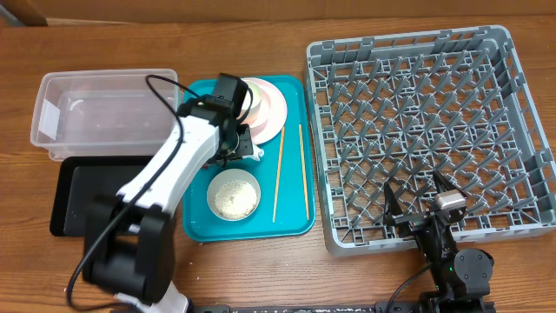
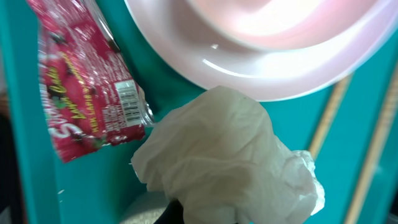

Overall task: Sort waste into correct bins and load items into the dishwasher
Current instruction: 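Grasp the white tissue with the left gripper and lift it, then move the tissue over the clear bin and release it, then reach the left gripper back to the red snack wrapper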

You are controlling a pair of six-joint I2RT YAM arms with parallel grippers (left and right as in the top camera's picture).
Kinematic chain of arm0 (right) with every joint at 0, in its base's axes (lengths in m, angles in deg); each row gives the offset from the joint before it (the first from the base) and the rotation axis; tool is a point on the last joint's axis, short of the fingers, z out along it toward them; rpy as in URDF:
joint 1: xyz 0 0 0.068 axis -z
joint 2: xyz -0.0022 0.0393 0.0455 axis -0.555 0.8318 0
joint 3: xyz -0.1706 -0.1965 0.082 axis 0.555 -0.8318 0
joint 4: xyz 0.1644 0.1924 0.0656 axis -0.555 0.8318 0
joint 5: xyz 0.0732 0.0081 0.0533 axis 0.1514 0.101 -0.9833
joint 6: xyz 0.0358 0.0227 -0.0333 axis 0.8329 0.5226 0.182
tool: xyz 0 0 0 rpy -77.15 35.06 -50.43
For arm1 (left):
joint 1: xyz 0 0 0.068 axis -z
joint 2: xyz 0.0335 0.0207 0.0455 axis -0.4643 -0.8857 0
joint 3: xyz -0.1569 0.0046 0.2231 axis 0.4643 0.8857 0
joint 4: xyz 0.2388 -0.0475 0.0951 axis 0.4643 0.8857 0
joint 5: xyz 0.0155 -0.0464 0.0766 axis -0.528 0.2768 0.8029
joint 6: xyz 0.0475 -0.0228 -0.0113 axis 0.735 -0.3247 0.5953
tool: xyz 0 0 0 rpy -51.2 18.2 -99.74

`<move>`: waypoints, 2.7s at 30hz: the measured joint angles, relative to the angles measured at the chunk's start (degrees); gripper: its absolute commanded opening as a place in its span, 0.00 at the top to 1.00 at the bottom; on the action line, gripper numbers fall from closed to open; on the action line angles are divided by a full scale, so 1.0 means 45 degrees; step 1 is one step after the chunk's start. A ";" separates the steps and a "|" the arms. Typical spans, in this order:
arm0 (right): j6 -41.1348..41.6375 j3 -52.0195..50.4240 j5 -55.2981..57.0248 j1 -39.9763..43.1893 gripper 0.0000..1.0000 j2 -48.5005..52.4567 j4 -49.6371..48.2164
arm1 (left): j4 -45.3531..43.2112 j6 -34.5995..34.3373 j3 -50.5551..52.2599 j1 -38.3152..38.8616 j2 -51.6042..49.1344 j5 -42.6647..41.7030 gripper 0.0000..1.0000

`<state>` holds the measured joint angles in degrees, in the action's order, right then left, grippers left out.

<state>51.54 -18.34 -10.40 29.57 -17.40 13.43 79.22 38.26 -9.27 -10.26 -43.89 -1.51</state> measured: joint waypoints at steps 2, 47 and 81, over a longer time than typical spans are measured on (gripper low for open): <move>0.0000 0.0000 0.0005 -0.0005 0.00 0.0000 0.0005 | 0.0010 0.0015 -0.0005 -0.0005 0.0617 0.0000 0.96; 0.0000 0.0000 0.0000 -0.0005 0.00 0.0000 0.0010 | -0.4687 -0.0102 -0.0029 -0.7291 -0.0413 0.3050 0.78; -0.0005 0.0000 0.0000 -0.0005 0.00 -0.0005 0.0000 | 0.2506 0.0709 -0.0253 -0.5255 0.3691 -0.2433 0.90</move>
<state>51.52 -18.34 -10.40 29.55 -17.43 13.43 90.50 41.45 -10.40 -33.90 -27.28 -12.46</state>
